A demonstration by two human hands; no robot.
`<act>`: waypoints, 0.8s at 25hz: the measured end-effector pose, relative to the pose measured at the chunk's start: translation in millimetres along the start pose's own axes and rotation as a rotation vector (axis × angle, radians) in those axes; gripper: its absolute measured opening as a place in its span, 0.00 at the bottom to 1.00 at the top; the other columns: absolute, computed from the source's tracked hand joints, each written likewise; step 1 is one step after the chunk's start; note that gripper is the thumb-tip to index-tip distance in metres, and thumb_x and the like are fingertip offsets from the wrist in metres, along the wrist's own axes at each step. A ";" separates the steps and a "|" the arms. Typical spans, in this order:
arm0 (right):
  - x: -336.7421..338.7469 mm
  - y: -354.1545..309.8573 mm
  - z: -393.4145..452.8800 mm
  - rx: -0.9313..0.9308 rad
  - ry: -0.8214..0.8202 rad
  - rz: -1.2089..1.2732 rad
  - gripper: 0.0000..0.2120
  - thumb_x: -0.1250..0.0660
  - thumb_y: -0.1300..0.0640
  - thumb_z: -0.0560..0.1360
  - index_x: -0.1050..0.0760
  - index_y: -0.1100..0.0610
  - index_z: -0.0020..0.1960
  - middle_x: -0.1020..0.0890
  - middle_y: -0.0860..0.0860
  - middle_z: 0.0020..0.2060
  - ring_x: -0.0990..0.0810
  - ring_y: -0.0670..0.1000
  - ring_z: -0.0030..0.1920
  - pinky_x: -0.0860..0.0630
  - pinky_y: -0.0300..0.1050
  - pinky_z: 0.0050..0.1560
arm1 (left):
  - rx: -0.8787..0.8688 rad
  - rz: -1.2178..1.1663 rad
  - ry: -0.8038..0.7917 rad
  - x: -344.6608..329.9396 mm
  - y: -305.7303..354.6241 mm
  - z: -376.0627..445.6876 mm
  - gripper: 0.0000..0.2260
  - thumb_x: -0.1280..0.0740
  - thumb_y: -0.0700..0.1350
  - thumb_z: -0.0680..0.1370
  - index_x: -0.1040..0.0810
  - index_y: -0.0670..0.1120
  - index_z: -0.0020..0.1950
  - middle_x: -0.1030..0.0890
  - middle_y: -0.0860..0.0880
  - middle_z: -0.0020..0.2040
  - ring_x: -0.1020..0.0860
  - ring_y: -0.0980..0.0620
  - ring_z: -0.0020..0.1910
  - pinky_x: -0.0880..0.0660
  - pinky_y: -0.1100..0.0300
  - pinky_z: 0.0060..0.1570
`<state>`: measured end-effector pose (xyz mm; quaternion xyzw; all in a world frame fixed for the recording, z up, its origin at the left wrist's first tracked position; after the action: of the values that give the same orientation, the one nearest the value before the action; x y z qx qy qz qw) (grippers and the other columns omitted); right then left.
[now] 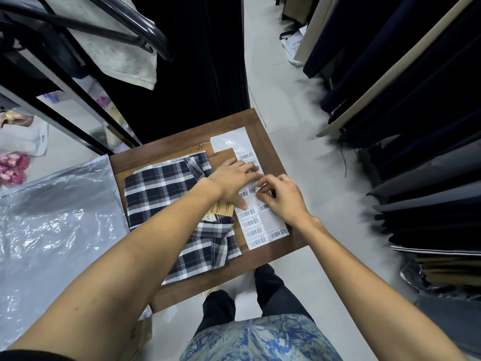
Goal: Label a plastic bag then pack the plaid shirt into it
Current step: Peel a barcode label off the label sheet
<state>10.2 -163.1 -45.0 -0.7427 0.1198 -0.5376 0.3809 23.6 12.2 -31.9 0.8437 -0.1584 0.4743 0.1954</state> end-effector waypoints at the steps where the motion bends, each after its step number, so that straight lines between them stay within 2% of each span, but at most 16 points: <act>1: -1.4 -2.2 -0.9 0.005 -0.022 -0.004 0.08 0.26 0.55 0.75 0.23 0.48 0.51 0.13 0.40 0.42 0.32 0.43 0.48 0.30 0.48 0.58 | 0.001 0.003 -0.001 0.1 0.4 -0.1 0.46 0.24 0.64 0.70 0.42 0.53 0.83 0.39 0.49 0.81 0.40 0.46 0.79 0.50 0.45 0.80; 7: -1.8 -14.9 -9.7 -0.002 -0.072 0.058 0.10 0.28 0.56 0.76 0.27 0.47 0.49 0.16 0.42 0.43 0.28 0.44 0.51 0.31 0.44 0.54 | 0.007 -0.005 -0.004 1.4 1.4 -1.0 0.47 0.24 0.63 0.71 0.42 0.53 0.83 0.40 0.49 0.82 0.40 0.46 0.80 0.52 0.42 0.81; 12: 4.3 -16.7 -14.5 -0.017 -0.069 0.103 0.18 0.28 0.60 0.77 0.32 0.40 0.47 0.18 0.49 0.48 0.21 0.38 0.48 0.32 0.29 0.47 | 0.007 -0.024 -0.006 0.0 0.2 -2.9 0.46 0.24 0.63 0.71 0.43 0.53 0.83 0.40 0.50 0.82 0.41 0.47 0.80 0.52 0.40 0.81; 16: 10.3 -17.1 -15.7 -0.002 -0.030 0.177 0.15 0.27 0.60 0.77 0.30 0.44 0.48 0.18 0.47 0.46 0.21 0.40 0.50 0.28 0.33 0.48 | 0.024 -0.048 -0.007 -0.1 1.3 -2.0 0.47 0.24 0.63 0.70 0.42 0.54 0.83 0.40 0.50 0.82 0.41 0.48 0.80 0.52 0.39 0.80; 18: 15.1 -18.5 -15.6 -0.016 0.026 0.290 0.12 0.27 0.61 0.77 0.29 0.48 0.50 0.17 0.47 0.45 0.19 0.44 0.49 0.24 0.37 0.49 | 0.029 -0.061 0.008 1.7 1.2 -1.4 0.48 0.24 0.63 0.69 0.43 0.53 0.83 0.40 0.49 0.81 0.40 0.47 0.80 0.50 0.40 0.80; 20: 20.9 -19.0 -14.2 -0.079 0.093 0.447 0.12 0.27 0.63 0.77 0.28 0.52 0.52 0.16 0.50 0.44 0.18 0.45 0.47 0.23 0.36 0.48 | 0.029 -0.090 0.039 2.9 2.3 -2.8 0.50 0.23 0.61 0.68 0.44 0.52 0.83 0.39 0.49 0.81 0.38 0.47 0.79 0.48 0.43 0.80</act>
<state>1.3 -168.7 -15.1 -0.6865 0.3196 -0.4683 0.4553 22.0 11.4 -27.6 0.8434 -0.1096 0.4835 0.2073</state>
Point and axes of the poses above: each hand's wrist, its own z-axis towards the middle knuckle, its own x-axis out of the back of the hand, y = z × x, the point moved 3 cm from there along z, towards the middle knuckle
